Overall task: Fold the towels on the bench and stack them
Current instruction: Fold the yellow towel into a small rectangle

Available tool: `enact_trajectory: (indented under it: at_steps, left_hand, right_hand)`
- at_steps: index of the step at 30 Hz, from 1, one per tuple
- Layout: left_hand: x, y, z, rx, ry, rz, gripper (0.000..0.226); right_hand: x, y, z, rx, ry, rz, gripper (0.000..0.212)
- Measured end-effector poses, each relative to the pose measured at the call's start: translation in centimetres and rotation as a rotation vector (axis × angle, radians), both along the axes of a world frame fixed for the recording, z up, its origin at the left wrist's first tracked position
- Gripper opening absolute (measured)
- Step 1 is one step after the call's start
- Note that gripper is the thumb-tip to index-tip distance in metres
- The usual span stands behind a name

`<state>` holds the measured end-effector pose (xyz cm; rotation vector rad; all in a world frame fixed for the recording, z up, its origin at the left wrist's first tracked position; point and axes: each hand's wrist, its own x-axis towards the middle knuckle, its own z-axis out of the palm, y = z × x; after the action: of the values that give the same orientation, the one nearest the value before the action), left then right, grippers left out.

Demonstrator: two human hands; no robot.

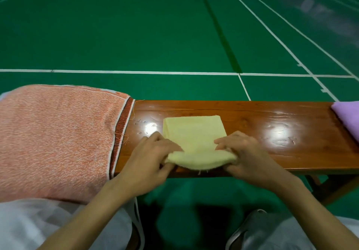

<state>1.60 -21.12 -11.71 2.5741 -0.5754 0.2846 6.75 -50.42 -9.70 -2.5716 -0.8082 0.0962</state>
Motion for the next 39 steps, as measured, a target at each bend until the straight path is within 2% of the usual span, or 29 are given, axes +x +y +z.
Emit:
enact_trajectory:
  at_steps: [3, 5, 7, 8, 11, 12, 18, 20, 21, 23, 25, 27, 30, 33, 36, 39]
  left_hand:
    - [1.0, 0.3, -0.1, -0.345, 0.164, 0.118, 0.021]
    - [2.0, -0.2, 0.1, -0.594, 0.294, 0.217, 0.020]
    - [3.2, -0.7, 0.3, -0.732, 0.400, 0.348, 0.030]
    - [3.8, -0.8, 0.4, -0.741, 0.434, 0.403, 0.034]
    - [5.3, -1.0, 0.1, -0.687, 0.434, 0.506, 0.038]
    - [5.6, -1.1, 0.1, -0.675, 0.416, 0.536, 0.038]
    - [6.5, -2.0, -0.3, -0.700, 0.406, 0.689, 0.037]
    - [6.3, -2.3, 0.0, -0.634, 0.319, 0.731, 0.040]
    - [5.9, -2.6, 0.1, -0.527, 0.220, 0.757, 0.042]
    - [4.6, -3.5, 0.5, -0.166, -0.036, 0.740, 0.053]
    - [3.4, -5.1, 0.6, 0.146, -0.180, 0.529, 0.064]
    - [3.0, -6.4, -0.3, 0.314, -0.123, 0.307, 0.065]
    - [3.5, -7.0, -1.5, 0.380, 0.053, 0.186, 0.066]
    - [4.6, -6.9, -1.8, 0.400, 0.072, 0.172, 0.065]
    - [5.0, -6.8, -1.9, 0.400, 0.056, 0.174, 0.063]
    - [5.1, -6.3, -1.9, 0.287, 0.097, 0.213, 0.061]
  right_hand:
    - [1.8, -0.7, 0.2, 0.290, 0.158, -0.104, 0.021]
    - [2.9, -0.5, 0.1, 0.492, 0.336, -0.176, 0.023]
    - [3.8, 0.2, -0.5, 0.523, 0.384, -0.239, 0.024]
    - [4.3, 0.7, -1.0, 0.499, 0.367, -0.293, 0.023]
    - [5.0, 2.3, -1.8, 0.481, 0.317, -0.503, 0.046]
    - [5.1, 2.6, -1.8, 0.490, 0.313, -0.551, 0.048]
    - [5.0, 3.6, -1.1, 0.361, 0.223, -0.650, 0.040]
    - [5.1, 3.7, -1.3, 0.352, 0.172, -0.637, 0.040]
    - [5.1, 3.8, -1.4, 0.336, 0.140, -0.628, 0.039]
    - [5.1, 3.9, -1.9, 0.305, 0.096, -0.599, 0.036]
    - [4.9, 4.0, -2.2, 0.320, 0.077, -0.578, 0.033]
    - [4.5, 4.1, -1.8, 0.320, 0.062, -0.602, 0.036]
    - [3.5, 4.4, -0.4, 0.196, -0.140, -0.690, 0.053]
    - [2.6, 5.3, 0.2, 0.085, -0.339, -0.556, 0.067]
    - [2.2, 5.9, -1.9, -0.086, -0.193, -0.384, 0.067]
    - [2.6, 5.0, -3.8, -0.156, -0.113, -0.362, 0.066]
